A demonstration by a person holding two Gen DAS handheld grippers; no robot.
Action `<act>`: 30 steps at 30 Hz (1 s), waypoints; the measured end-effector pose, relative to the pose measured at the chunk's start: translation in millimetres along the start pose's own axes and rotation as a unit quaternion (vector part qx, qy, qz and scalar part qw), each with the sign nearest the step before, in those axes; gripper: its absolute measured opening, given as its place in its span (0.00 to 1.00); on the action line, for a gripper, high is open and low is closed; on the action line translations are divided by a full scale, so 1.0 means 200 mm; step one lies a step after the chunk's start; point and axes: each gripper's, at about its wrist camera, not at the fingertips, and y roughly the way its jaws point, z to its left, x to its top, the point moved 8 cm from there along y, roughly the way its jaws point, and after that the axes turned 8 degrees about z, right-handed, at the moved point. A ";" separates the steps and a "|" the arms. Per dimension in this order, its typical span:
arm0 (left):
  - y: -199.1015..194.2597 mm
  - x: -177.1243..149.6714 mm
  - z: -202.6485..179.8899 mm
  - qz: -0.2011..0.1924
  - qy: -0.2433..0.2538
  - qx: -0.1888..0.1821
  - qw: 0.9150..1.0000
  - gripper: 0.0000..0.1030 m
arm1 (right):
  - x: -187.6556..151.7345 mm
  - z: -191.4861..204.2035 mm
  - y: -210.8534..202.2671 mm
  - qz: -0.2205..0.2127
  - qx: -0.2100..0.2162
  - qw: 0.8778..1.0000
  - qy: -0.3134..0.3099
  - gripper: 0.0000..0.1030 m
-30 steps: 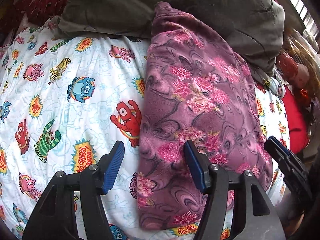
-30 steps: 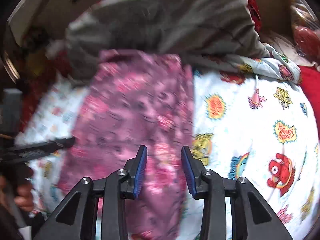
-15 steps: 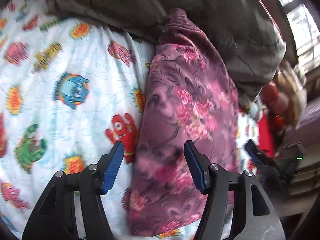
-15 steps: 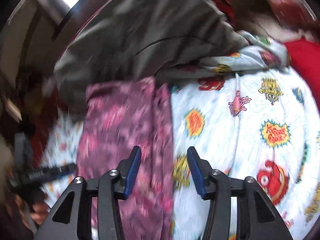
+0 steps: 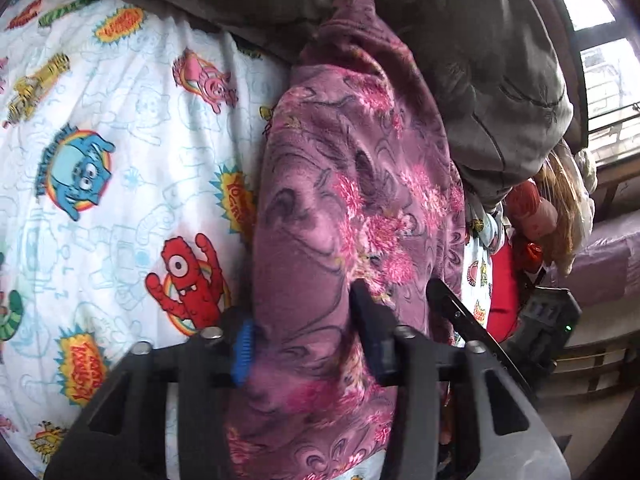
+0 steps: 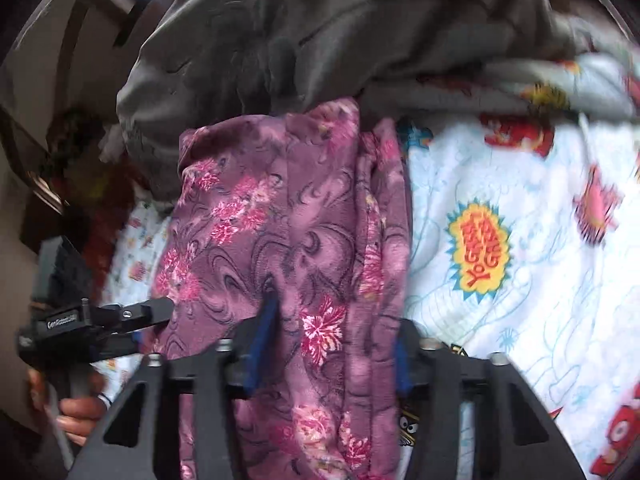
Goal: Fold small clothes
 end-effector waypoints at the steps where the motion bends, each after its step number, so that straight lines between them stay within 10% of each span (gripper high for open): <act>1: -0.02 0.00 -0.01 -0.005 0.004 0.004 1.000 0.27 | 0.00 0.03 -0.02 -0.008 -0.018 1.000 -0.013 0.26; 8: -0.20 -0.06 -0.11 -0.040 0.031 0.017 0.999 0.22 | -0.01 0.25 -0.19 -0.046 -0.082 0.993 -0.064 0.19; 17: -0.52 -0.30 -0.10 -0.084 0.066 0.035 0.994 0.22 | -0.14 0.50 -0.43 -0.083 -0.062 0.991 -0.089 0.19; 30: -0.34 -0.61 0.30 -0.019 0.015 0.095 0.995 0.30 | -0.56 0.50 -0.19 0.018 -0.052 0.995 -0.080 0.21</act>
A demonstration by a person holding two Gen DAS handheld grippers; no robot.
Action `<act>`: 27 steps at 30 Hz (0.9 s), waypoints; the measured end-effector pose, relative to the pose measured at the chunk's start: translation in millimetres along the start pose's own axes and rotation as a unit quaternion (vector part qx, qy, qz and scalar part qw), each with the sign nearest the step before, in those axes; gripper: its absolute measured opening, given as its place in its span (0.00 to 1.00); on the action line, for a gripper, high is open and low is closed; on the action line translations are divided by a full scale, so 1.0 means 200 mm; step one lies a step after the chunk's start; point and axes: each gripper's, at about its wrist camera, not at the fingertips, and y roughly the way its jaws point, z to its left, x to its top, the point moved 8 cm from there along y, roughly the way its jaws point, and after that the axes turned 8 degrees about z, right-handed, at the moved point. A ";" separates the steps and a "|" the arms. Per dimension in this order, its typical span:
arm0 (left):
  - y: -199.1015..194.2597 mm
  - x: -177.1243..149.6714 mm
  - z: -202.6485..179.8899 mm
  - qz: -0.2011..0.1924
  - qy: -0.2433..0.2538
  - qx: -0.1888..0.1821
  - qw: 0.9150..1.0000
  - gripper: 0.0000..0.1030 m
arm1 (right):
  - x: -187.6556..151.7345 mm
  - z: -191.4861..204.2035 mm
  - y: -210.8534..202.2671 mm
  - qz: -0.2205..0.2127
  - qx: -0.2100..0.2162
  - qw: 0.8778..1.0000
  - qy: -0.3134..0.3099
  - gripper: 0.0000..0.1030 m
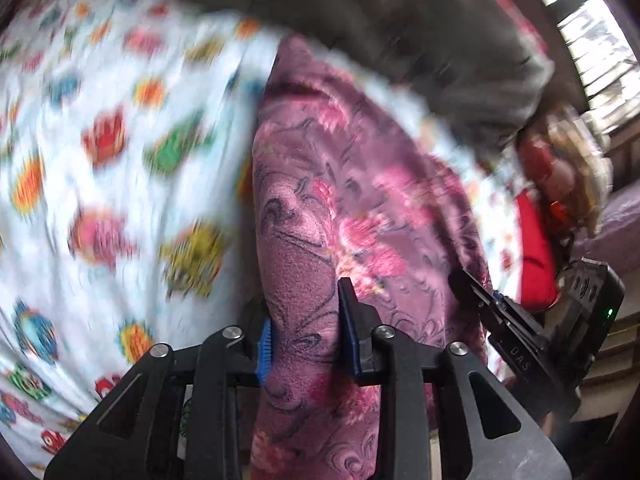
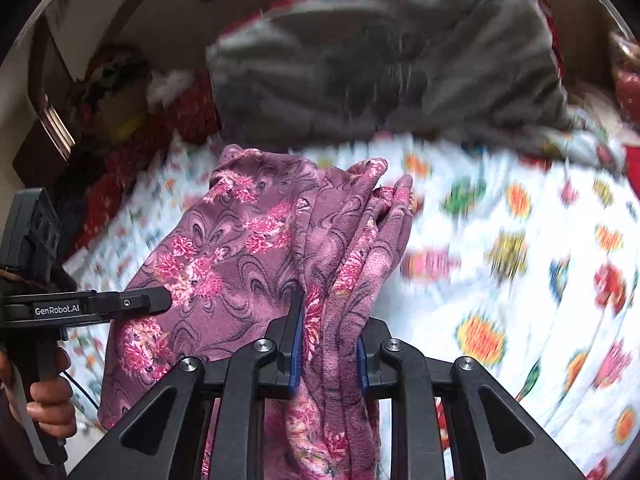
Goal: Fold small clothes
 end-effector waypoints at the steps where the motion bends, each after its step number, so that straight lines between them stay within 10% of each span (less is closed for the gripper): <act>1: 0.04 -0.02 0.04 0.012 -0.008 0.000 1.000 0.36 | -0.05 -0.03 0.06 0.025 -0.012 1.000 0.006 0.22; 11: -0.19 0.23 -0.08 -0.084 0.040 -0.025 0.995 0.37 | 0.13 -0.17 -0.13 -0.055 0.045 0.995 0.068 0.36; 21: 0.14 0.57 -0.13 -0.070 0.039 0.044 0.996 0.37 | 0.27 -0.20 0.25 -0.012 -0.025 0.999 0.019 0.26; 27: -0.04 0.48 -0.11 -0.069 0.048 0.021 0.996 0.38 | 0.26 -0.15 0.05 -0.021 0.020 1.000 0.002 0.34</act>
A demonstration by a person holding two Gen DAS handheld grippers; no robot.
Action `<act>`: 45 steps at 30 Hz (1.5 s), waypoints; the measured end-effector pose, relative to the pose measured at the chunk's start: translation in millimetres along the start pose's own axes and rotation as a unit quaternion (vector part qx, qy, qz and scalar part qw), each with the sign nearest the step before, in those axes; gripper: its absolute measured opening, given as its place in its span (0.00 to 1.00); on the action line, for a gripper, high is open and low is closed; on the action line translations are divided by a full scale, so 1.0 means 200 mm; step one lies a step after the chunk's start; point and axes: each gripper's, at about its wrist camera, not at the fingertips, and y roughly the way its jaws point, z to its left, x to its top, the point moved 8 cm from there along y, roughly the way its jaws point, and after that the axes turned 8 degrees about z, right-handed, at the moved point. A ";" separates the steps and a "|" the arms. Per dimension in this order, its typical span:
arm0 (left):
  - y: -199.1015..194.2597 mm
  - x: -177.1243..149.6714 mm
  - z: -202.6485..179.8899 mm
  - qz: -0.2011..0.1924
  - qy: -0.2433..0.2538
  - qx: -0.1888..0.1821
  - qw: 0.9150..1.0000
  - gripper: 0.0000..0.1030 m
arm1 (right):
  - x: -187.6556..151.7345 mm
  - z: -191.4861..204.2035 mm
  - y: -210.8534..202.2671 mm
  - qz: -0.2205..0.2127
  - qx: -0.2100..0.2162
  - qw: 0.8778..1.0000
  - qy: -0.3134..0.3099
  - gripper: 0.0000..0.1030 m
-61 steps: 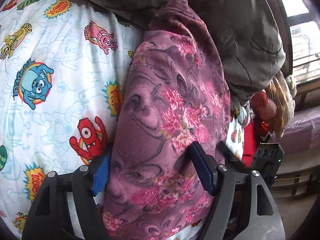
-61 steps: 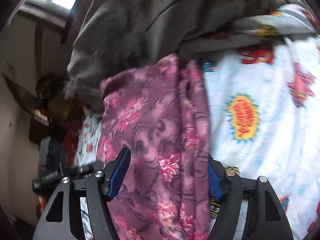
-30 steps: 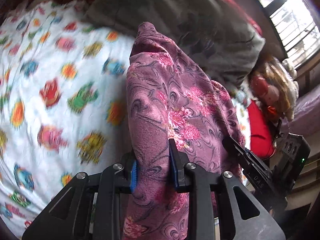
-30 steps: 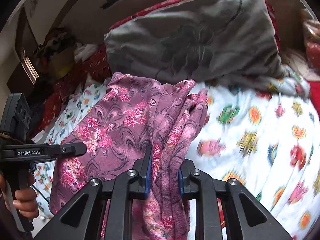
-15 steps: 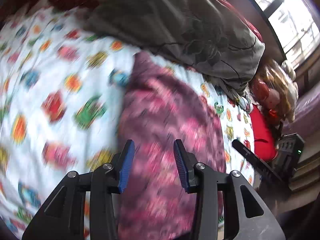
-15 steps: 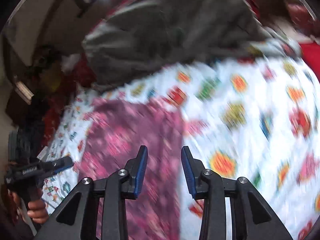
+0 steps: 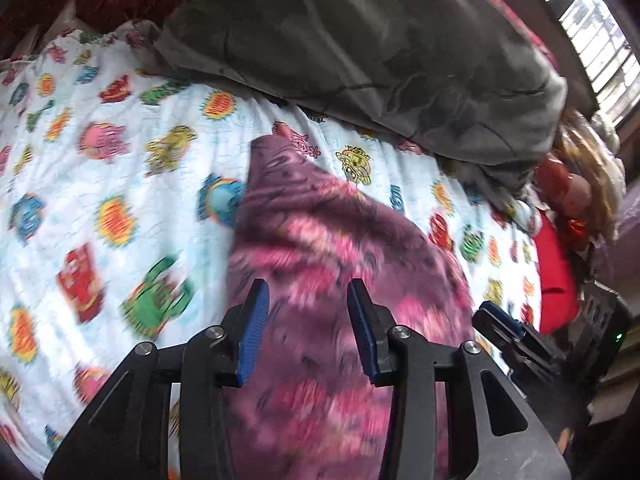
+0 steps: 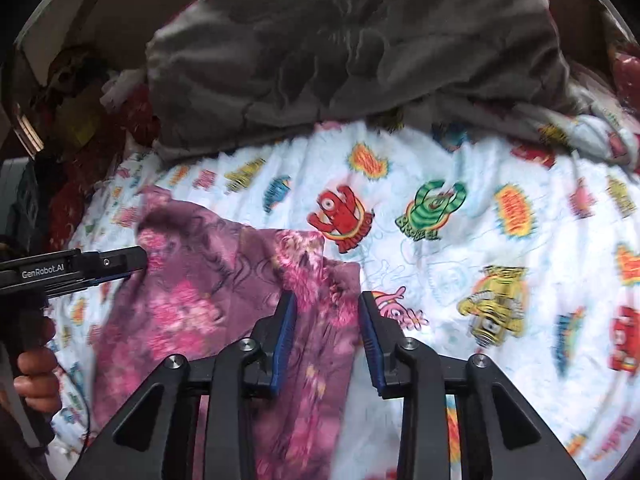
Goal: Fold small clothes
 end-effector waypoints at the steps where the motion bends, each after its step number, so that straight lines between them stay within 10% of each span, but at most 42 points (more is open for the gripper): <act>1: -0.03 -0.05 0.02 -0.005 0.003 -0.001 1.000 0.43 | -0.03 0.05 -0.05 0.002 0.021 1.000 -0.021 0.34; 7: 0.10 -0.35 0.14 0.036 -0.021 0.022 0.999 0.56 | -0.30 0.01 0.08 0.094 -0.054 0.993 -0.055 0.43; 15: 0.00 -0.59 0.12 0.031 0.016 0.054 0.998 0.57 | -0.55 -0.02 -0.10 0.104 -0.062 0.993 -0.020 0.61; 22: -0.20 -0.76 0.15 -0.005 0.042 0.100 0.994 0.57 | -0.65 -0.03 -0.32 0.087 -0.159 0.984 0.000 0.67; 24: -0.25 -0.80 0.18 -0.028 0.053 0.129 0.990 0.61 | -0.71 -0.01 -0.40 0.078 -0.191 0.978 -0.013 0.87; 31: -0.33 -0.95 0.24 -0.066 0.092 0.229 0.967 0.68 | -0.89 0.06 -0.59 0.020 -0.242 0.970 -0.026 0.94; 45: -0.38 -1.10 0.15 -0.089 0.110 0.228 0.963 0.68 | -0.87 0.26 -0.66 -0.057 -0.247 0.967 -0.039 0.97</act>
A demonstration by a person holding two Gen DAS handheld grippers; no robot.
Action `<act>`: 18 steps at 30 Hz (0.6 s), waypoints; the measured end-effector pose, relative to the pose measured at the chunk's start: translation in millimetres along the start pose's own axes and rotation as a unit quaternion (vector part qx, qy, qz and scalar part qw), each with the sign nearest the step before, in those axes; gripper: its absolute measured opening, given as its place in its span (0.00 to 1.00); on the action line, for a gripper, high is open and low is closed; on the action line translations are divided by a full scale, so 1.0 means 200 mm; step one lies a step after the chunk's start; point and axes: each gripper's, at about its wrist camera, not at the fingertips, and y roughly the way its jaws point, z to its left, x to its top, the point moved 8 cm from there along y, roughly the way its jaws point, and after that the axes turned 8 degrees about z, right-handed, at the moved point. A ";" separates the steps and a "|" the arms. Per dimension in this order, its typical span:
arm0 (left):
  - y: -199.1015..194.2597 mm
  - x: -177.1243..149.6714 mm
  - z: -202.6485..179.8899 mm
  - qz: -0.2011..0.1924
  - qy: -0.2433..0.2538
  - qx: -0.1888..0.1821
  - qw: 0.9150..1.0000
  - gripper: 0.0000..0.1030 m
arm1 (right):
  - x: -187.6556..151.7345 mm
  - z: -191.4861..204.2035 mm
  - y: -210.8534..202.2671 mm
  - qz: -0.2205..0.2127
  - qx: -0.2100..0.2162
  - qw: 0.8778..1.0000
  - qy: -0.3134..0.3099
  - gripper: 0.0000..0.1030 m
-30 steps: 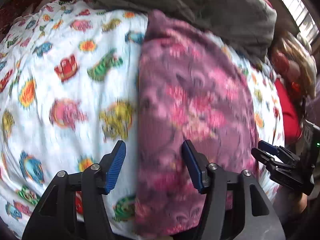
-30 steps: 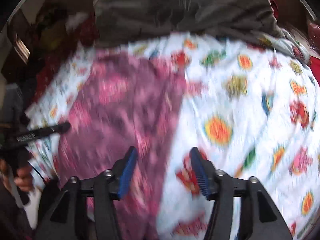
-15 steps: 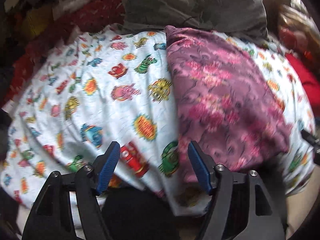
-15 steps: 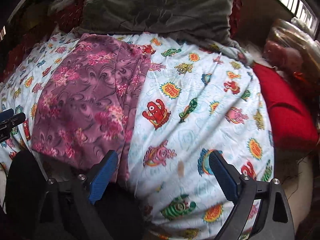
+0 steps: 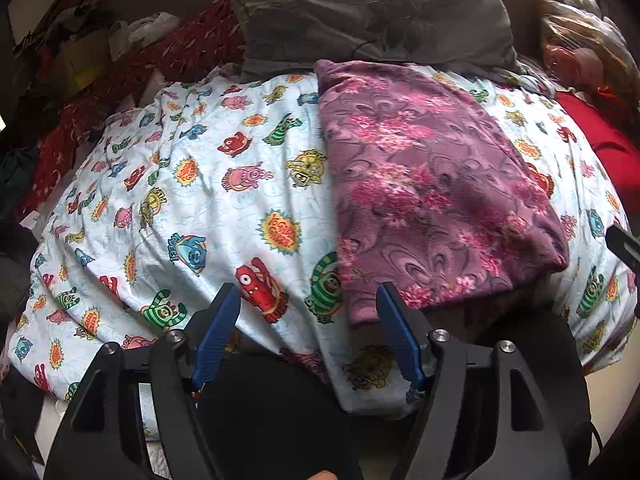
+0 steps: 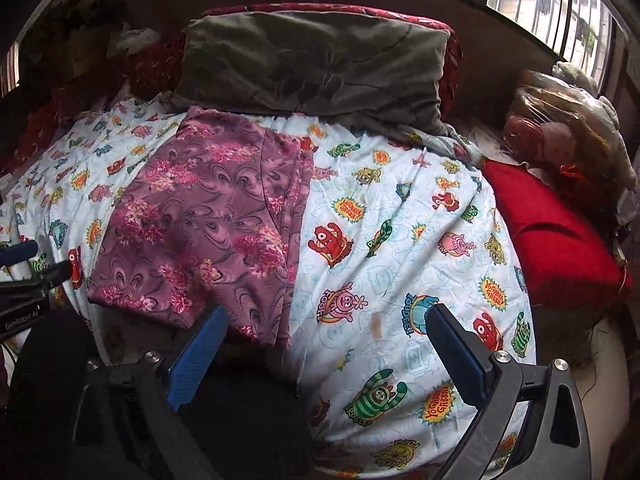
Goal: Fold small clothes
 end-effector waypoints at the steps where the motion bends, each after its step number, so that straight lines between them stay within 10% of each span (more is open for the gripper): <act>1: 0.00 0.00 -0.01 -0.001 0.002 -0.002 1.000 0.68 | 0.00 0.00 -0.01 -0.002 0.000 1.000 0.002 0.97; 18: -0.07 -0.02 -0.13 -0.001 0.011 -0.050 0.999 0.68 | -0.03 -0.03 -0.02 0.004 0.012 1.000 0.028 0.97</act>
